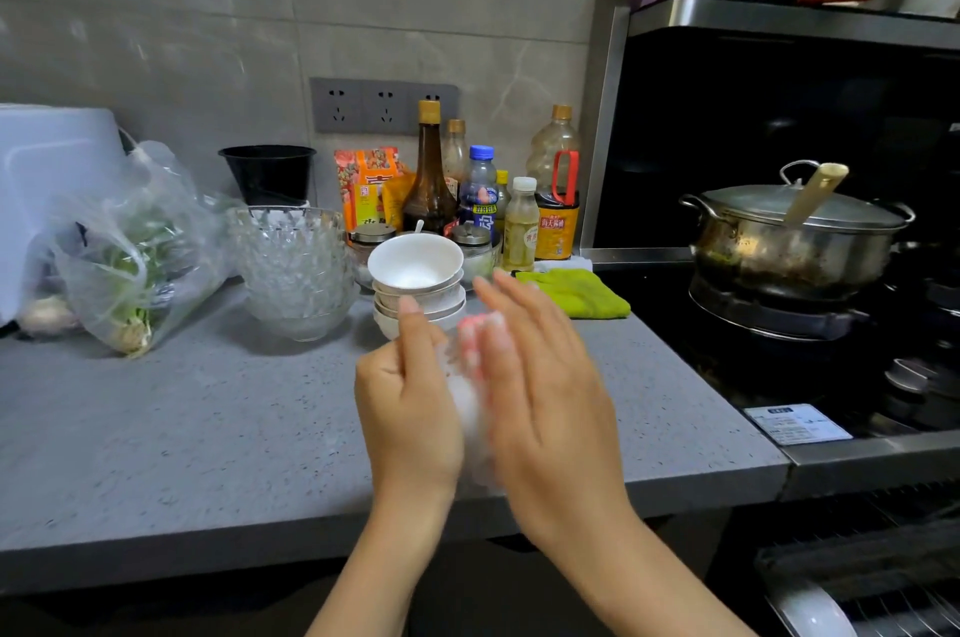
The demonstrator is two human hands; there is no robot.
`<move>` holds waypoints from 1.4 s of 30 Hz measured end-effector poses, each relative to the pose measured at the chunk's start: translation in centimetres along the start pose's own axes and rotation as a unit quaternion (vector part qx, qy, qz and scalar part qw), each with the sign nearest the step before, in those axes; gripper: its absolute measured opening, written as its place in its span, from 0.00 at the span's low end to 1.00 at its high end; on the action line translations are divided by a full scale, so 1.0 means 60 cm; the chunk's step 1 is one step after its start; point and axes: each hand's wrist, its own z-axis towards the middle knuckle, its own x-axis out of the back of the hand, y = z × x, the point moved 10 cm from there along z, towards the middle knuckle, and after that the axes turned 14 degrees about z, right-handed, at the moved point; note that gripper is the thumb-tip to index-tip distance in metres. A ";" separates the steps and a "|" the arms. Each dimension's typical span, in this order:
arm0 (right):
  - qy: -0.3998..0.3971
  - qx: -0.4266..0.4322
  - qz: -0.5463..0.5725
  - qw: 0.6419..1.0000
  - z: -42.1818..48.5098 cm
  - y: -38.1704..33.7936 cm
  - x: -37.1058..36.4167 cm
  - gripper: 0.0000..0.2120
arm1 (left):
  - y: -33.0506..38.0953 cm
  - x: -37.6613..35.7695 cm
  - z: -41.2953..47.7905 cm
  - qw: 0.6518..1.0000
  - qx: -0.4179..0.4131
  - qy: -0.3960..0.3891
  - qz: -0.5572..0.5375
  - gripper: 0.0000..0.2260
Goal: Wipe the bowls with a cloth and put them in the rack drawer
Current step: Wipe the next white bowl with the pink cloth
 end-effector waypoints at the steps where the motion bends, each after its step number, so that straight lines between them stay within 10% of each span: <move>1: -0.002 0.041 -0.061 0.997 -0.001 -0.015 -0.005 0.22 | 0.013 -0.003 -0.005 0.999 -0.029 0.000 0.019 0.26; 4: 0.007 0.058 -0.028 0.998 0.001 -0.017 0.002 0.20 | 0.024 0.000 -0.010 0.999 -0.034 0.004 0.024 0.26; 9: 0.012 -0.246 0.328 0.912 -0.009 0.068 0.011 0.16 | -0.011 0.018 -0.008 0.992 0.082 0.027 -0.096 0.28; 16: -0.019 0.087 -0.033 0.995 -0.005 -0.032 0.003 0.19 | 0.027 -0.001 -0.010 0.998 -0.022 -0.034 -0.055 0.23; 19: 0.021 0.003 0.136 0.990 0.006 -0.008 0.025 0.17 | 0.013 0.006 -0.010 0.995 0.030 -0.023 -0.092 0.23; 24: 0.057 -0.240 0.404 0.881 -0.007 0.049 0.018 0.14 | -0.013 0.000 -0.014 0.974 0.123 -0.044 -0.186 0.16; 34: 0.107 -0.172 0.454 0.868 0.009 0.063 0.051 0.26 | 0.004 -0.051 -0.004 0.948 0.112 -0.285 -0.087 0.34; 42: 0.091 -0.015 0.339 0.936 0.003 0.040 0.067 0.26 | -0.042 -0.062 -0.056 0.844 0.174 -0.491 0.130 0.38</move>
